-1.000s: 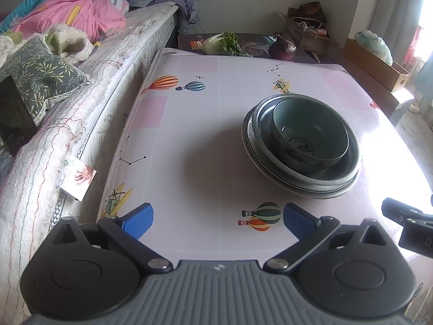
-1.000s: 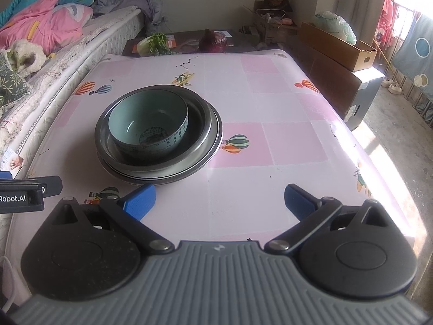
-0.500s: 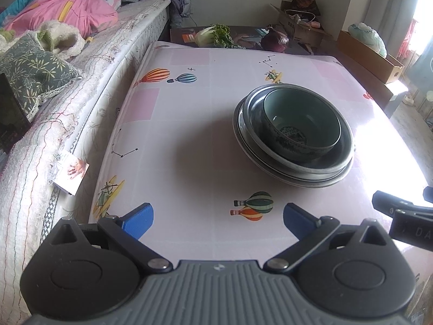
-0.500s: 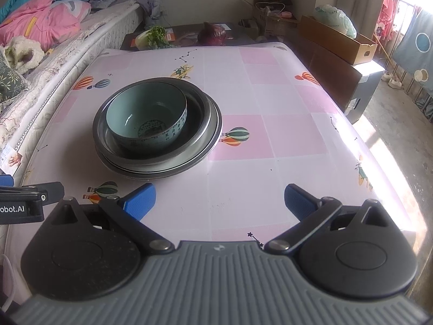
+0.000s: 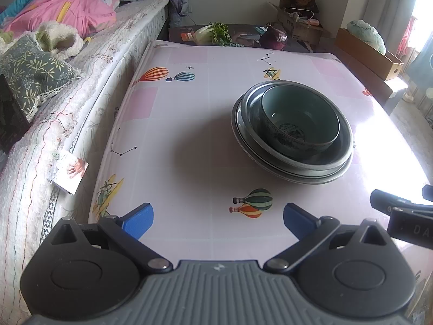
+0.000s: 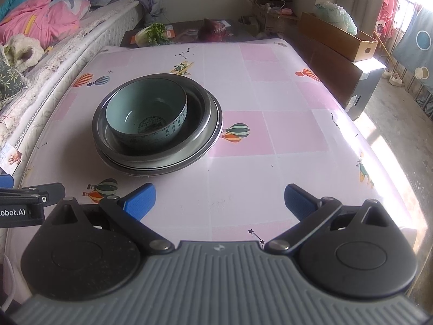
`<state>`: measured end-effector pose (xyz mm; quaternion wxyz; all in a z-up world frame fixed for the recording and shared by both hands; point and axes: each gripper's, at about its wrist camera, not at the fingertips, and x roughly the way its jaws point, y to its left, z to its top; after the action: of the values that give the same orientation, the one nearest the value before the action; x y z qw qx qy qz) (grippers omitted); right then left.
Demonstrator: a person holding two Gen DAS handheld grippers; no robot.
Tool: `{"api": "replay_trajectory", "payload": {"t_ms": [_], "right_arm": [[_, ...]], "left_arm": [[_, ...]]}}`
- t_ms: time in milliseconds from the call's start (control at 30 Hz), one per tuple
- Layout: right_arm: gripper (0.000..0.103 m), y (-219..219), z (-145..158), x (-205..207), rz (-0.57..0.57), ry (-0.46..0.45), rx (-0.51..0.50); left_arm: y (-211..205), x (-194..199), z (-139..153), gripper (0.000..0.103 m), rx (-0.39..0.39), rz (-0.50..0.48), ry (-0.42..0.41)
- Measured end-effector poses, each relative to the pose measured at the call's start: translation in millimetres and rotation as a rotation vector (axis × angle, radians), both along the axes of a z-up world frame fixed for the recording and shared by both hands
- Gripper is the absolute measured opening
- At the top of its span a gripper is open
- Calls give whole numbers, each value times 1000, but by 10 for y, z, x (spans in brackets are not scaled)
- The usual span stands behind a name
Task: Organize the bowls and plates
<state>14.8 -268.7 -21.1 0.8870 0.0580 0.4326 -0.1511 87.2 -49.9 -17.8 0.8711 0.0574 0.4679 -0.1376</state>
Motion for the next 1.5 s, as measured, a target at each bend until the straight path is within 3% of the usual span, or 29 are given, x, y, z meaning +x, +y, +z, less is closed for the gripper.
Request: {"api": "replay_trajectory", "payload": {"t_ms": [1500], "right_arm": [[102, 9, -3, -5, 6, 6, 1]], "left_arm": [[30, 16, -25, 103, 7, 9, 9]]}}
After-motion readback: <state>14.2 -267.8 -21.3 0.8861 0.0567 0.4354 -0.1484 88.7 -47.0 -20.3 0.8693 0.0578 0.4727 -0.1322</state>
